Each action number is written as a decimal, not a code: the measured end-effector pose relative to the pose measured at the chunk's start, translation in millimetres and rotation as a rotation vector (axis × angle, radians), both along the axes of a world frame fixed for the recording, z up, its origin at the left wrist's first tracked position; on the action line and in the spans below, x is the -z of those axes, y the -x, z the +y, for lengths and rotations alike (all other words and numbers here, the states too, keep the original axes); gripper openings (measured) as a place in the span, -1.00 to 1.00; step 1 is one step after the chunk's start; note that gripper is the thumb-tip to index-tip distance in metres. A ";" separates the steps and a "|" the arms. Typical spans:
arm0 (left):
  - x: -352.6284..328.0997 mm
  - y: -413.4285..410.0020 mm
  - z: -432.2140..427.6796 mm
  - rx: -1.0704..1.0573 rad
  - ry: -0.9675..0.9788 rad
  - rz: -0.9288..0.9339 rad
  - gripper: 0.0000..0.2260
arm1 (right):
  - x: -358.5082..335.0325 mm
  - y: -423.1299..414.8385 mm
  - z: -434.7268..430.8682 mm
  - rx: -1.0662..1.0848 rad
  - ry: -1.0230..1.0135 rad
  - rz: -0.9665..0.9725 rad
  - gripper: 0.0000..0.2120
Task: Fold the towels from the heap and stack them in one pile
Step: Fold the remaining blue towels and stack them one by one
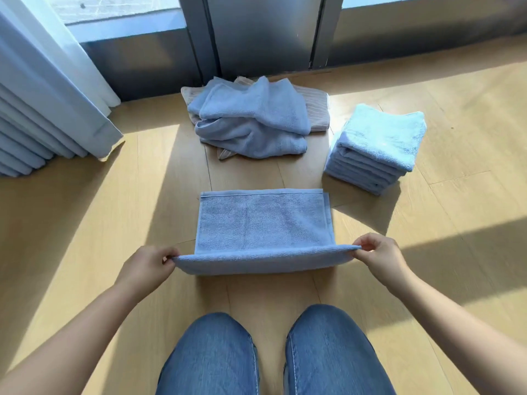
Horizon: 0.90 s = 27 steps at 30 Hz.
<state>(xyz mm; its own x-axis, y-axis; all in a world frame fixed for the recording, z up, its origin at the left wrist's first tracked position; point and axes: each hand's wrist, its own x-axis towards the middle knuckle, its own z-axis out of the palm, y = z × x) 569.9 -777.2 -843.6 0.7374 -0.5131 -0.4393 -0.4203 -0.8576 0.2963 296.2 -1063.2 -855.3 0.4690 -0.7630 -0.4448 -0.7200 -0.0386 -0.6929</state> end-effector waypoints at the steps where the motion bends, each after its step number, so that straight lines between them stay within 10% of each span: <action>1: 7.5 -0.8 -4.4 -0.013 -0.021 -0.002 -0.78 | 10.1 -2.5 -0.3 0.016 -0.014 0.016 -0.75; 17: 57.2 -100.5 -115.5 -0.170 0.128 -0.036 -0.73 | 58.8 -110.2 -95.0 0.122 0.137 0.146 -0.74; 27: 104.5 -45.7 -73.3 -0.372 0.040 0.368 -0.71 | 103.5 -74.8 -47.7 0.236 -0.146 0.274 -0.72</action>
